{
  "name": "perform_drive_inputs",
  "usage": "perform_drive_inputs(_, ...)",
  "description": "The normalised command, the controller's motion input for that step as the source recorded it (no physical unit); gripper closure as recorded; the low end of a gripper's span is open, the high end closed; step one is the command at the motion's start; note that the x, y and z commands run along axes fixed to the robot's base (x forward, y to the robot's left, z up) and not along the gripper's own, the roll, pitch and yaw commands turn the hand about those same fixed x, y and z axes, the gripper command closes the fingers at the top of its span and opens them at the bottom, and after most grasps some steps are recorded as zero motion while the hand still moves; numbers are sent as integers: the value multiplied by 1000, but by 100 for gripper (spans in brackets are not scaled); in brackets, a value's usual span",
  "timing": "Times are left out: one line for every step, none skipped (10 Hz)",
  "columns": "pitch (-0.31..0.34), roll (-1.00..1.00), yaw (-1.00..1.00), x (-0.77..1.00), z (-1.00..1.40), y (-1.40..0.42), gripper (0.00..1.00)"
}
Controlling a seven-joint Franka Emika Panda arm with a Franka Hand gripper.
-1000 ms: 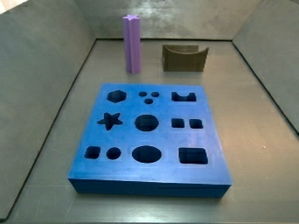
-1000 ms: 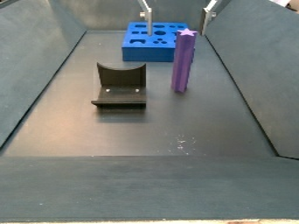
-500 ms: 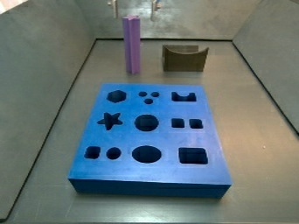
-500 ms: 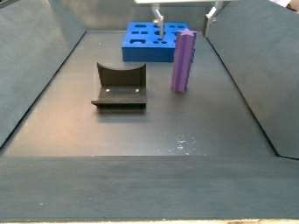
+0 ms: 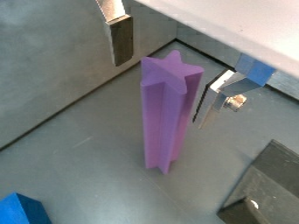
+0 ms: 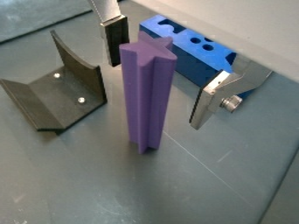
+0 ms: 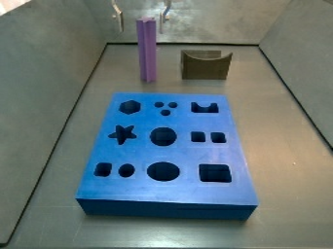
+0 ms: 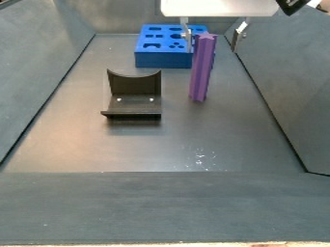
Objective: Pick up the star object. Move up. Move to above the board. Insert the star object.
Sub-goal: Pick up the star object.
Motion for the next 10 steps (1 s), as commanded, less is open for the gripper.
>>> perform_drive_inputs(-131, -43, 29, 0, -934, 209, 0)
perform_drive_inputs(0, -76, 31, 0, -243, 77, 0)
perform_drive_inputs(0, 0, 0, 0, 0, 0, 100)
perform_drive_inputs(-1, 79, 0, 0, 0, -123, 100)
perform_drive_inputs(0, 0, 0, 0, 0, 0, 100)
perform_drive_inputs(0, 0, 0, 0, 0, 0, 100)
perform_drive_inputs(0, 0, 0, 0, 0, 0, 100)
perform_drive_inputs(0, 0, 0, 0, 0, 0, 100)
perform_drive_inputs(0, 0, 0, 0, 0, 0, 100)
perform_drive_inputs(0, 0, 0, 0, 0, 0, 100)
